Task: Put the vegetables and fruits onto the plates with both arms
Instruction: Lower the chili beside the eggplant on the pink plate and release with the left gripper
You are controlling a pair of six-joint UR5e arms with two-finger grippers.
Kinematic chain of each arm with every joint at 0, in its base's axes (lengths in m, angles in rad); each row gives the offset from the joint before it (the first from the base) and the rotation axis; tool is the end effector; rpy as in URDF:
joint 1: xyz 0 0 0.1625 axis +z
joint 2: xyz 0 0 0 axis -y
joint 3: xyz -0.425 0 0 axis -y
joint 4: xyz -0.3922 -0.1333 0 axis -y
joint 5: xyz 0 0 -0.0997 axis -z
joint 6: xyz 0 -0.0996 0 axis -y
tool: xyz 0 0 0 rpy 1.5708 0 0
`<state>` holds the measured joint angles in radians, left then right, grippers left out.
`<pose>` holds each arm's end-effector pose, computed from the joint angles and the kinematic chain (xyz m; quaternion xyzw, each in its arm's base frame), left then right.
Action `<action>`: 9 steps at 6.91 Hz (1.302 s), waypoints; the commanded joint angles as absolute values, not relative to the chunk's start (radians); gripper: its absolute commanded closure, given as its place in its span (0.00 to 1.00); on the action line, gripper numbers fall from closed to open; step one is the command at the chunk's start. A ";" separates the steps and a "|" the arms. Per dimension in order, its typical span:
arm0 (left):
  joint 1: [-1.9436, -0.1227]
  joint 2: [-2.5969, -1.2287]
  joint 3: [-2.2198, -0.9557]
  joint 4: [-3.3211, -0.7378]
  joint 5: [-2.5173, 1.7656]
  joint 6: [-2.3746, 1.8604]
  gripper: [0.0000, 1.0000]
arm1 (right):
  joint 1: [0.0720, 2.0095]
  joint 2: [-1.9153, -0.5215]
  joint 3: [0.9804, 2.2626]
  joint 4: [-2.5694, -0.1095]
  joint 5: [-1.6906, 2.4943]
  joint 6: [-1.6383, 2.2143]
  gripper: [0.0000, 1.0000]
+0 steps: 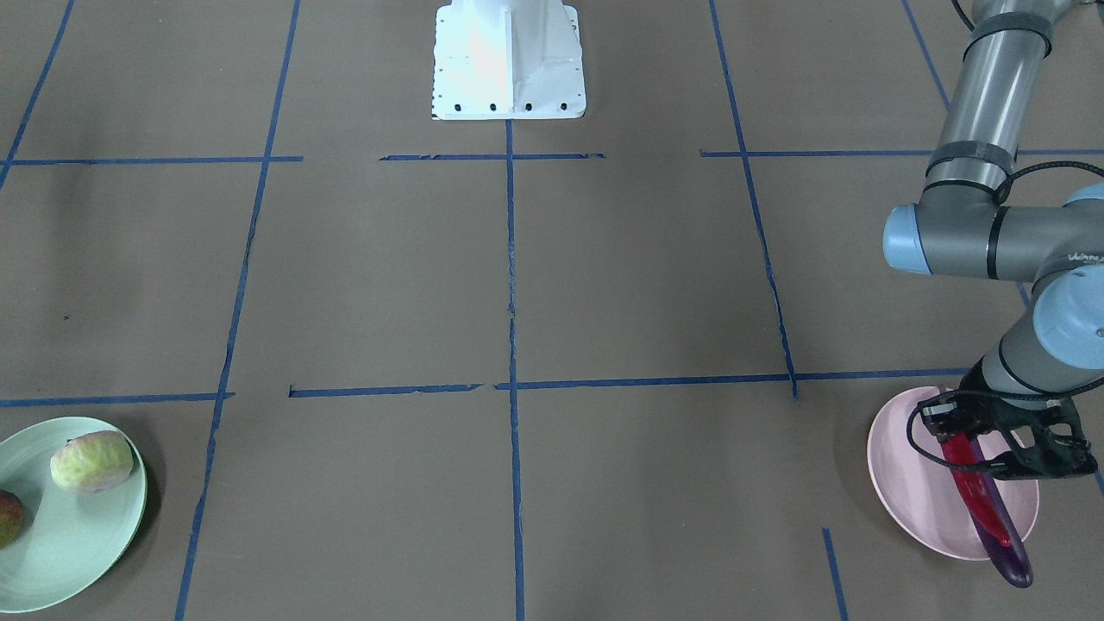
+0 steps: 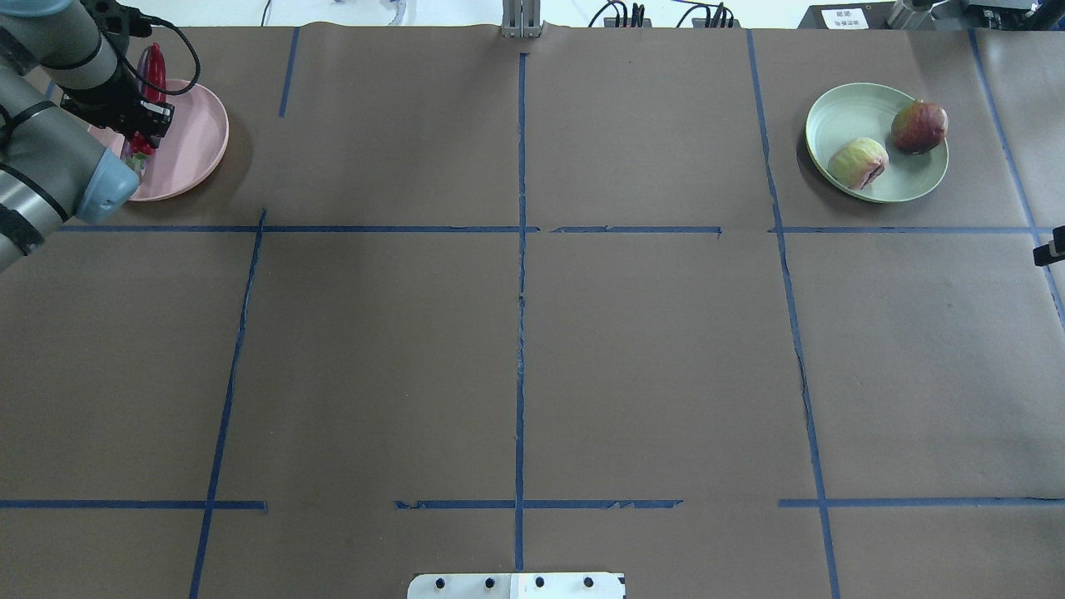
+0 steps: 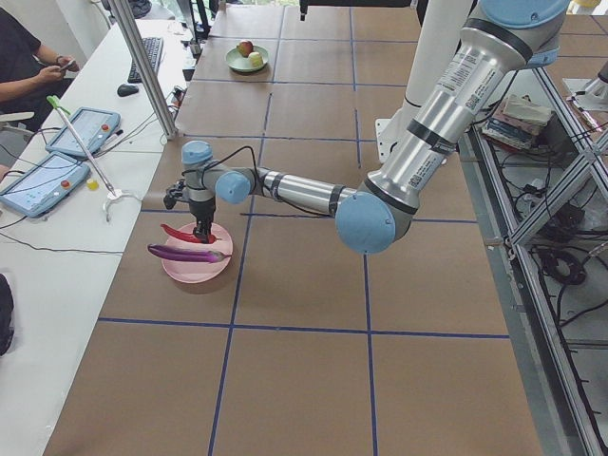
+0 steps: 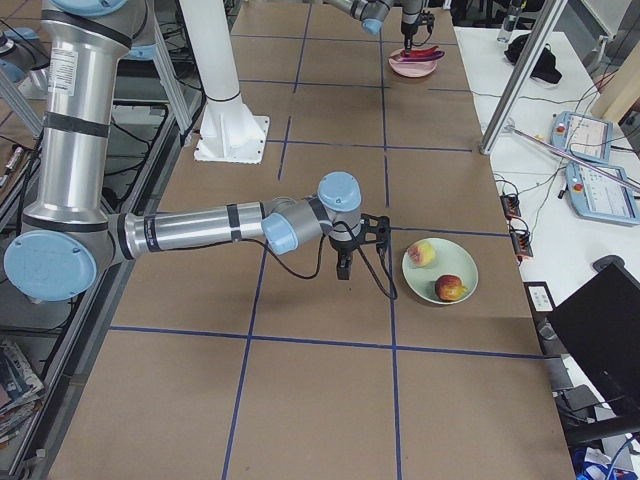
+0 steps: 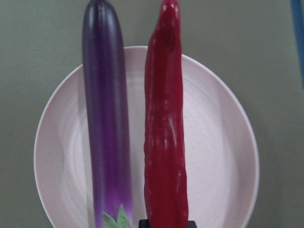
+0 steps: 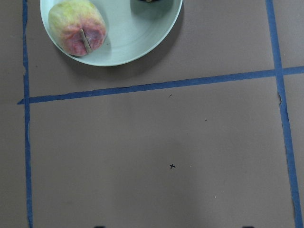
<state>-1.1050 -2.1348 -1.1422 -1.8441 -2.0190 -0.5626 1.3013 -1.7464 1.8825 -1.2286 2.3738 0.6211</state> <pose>0.2532 -0.7043 0.5115 0.0653 0.2868 -0.0011 0.9558 -0.0563 -0.4354 0.5433 0.0332 -0.4366 0.0653 0.8967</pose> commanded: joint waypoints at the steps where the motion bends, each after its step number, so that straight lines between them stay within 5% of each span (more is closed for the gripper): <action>1: -1.108 -2.170 -1.092 -1.864 -2.022 -0.557 0.14 | 1.301 -1.749 1.885 -1.224 2.427 0.620 0.00; 2: -1.109 -2.174 -1.094 -1.870 -2.028 -0.558 0.00 | 1.301 -1.747 1.884 -1.223 2.427 0.620 0.00; 4: -1.146 -2.131 -1.182 -1.893 -2.173 -0.555 0.00 | 1.302 -1.741 1.882 -1.233 2.425 0.617 0.00; 6: -1.224 -1.960 -1.438 -1.872 -2.200 -0.478 0.00 | 1.368 -1.747 1.847 -1.238 2.413 0.519 0.00; 9: -1.444 -1.840 -1.528 -1.675 -2.354 -0.075 0.00 | 1.564 -1.738 1.819 -1.522 2.390 0.075 0.00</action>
<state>-1.3468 -1.8922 -1.5015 -1.7329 -2.2771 -0.2332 1.4944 -1.7452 1.8222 -1.3956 2.4076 0.2535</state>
